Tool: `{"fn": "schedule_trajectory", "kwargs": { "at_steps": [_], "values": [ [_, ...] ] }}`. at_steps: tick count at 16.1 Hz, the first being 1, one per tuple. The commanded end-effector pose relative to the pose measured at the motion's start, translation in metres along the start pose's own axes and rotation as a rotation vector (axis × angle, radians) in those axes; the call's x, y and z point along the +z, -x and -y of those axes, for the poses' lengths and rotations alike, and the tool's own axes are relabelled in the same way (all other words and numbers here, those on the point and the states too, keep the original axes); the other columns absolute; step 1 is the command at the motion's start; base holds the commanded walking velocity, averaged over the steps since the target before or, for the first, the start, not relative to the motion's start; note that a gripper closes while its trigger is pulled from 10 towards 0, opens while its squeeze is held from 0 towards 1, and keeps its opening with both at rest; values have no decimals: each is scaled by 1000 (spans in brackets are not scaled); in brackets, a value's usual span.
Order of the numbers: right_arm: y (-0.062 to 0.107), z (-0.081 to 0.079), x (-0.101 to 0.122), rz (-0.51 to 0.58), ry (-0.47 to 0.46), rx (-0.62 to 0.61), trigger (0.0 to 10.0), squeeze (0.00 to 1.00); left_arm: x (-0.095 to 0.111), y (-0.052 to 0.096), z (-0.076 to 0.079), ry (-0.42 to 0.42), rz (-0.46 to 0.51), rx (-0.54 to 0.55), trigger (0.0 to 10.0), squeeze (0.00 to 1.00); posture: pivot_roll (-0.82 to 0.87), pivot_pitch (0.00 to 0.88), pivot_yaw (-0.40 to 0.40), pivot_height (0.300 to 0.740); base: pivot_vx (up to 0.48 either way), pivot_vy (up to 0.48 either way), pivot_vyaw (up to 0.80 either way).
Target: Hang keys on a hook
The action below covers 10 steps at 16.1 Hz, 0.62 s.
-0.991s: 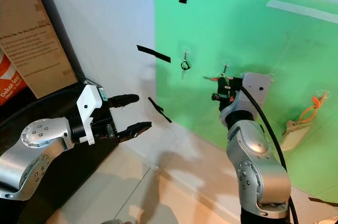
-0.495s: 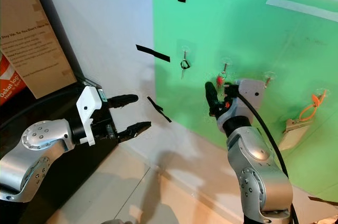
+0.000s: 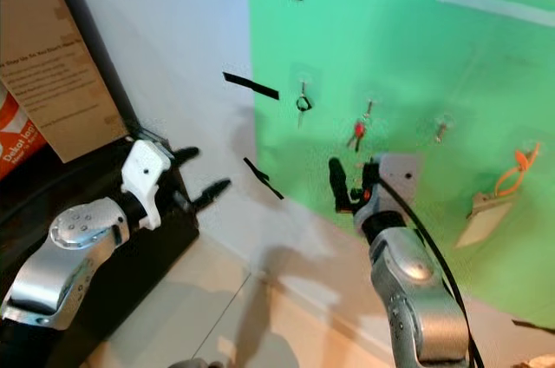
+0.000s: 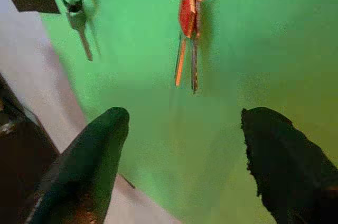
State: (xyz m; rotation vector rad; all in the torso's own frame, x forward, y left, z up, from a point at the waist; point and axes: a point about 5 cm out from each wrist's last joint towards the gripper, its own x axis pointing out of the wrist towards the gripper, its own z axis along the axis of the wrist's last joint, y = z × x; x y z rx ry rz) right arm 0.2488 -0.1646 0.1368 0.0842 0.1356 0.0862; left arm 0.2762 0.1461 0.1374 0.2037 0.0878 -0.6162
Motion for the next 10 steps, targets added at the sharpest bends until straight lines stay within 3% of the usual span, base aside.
{"fn": "schedule_trajectory", "kwargs": {
  "at_steps": [1,3,7,10],
  "values": [
    [0,-6,-13,-48,28,43,10000,1000,-11,6,-2,-18,-35,93,10000,0,-37,0,32,740,0,0,0],
    [-2,-11,-29,-102,16,67,10000,1000,-14,11,1,-17,-42,148,10000,0,-18,0,10,740,0,0,800],
    [-1,-11,-34,-126,-61,82,10000,1000,-18,18,3,-19,-23,236,10000,0,-4,0,-16,740,0,0,800],
    [-3,-11,-36,-118,-101,71,10000,1000,-15,15,2,-35,-21,235,10000,0,-7,0,3,740,0,0,800]
  ]
}}
